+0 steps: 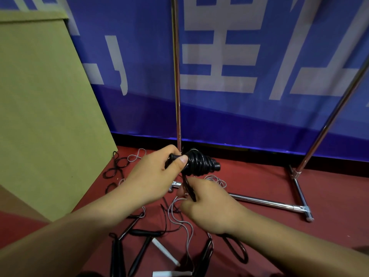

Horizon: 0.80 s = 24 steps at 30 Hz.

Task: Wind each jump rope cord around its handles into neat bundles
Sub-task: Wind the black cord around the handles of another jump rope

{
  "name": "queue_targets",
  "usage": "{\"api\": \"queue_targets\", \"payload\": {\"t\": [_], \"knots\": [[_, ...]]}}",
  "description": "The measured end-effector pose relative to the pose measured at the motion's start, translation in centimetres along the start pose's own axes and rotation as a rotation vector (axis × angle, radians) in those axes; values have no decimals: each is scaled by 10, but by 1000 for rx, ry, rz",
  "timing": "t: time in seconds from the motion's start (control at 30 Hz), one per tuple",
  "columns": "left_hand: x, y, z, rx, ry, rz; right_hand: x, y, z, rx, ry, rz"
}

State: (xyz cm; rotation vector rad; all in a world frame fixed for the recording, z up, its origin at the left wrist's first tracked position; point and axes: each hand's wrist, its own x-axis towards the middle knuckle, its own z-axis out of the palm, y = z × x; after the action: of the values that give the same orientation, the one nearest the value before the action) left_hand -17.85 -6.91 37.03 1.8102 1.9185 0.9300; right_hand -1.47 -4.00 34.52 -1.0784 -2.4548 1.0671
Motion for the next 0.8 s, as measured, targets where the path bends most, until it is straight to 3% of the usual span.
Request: {"api": "queue_targets", "payload": {"t": [0.17,0.4,0.8], "knots": [[3,-9,-1,161,-13,-23,2,0,-4,135,-105,106],[9,-28,-4,216,0,-102,-1,-3,-13,17,-133,130],[8,-28,3,243,-100,-118,-8,-5,-21,77,33,101]]}}
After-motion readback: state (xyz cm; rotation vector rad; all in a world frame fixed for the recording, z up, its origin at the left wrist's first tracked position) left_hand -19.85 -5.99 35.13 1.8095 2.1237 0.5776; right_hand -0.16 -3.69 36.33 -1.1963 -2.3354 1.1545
